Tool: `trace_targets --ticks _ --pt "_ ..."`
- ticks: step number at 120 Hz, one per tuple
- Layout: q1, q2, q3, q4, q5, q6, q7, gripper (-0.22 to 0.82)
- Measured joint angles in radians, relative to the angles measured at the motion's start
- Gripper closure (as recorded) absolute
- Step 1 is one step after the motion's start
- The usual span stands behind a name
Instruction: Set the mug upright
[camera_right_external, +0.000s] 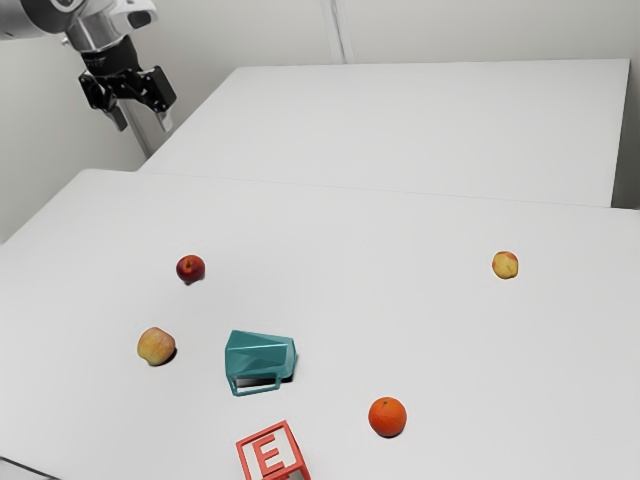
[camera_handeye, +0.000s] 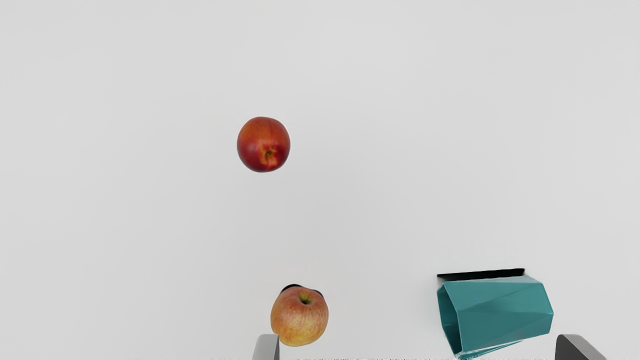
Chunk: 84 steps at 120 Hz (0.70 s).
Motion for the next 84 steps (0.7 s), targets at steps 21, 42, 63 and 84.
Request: trace_targets --ticks 21,42,63,84 --pt "-0.014 -0.034 0.046 -0.124 -0.088 0.038 0.009 0.0" --pt "-0.002 -0.048 0.161 -0.555 -0.494 0.21 0.096 0.0" --pt "0.013 -0.042 0.191 -0.83 -0.85 0.334 0.277 0.0" --pt "-0.011 -0.05 0.191 -0.958 -0.995 0.412 0.438 0.0"
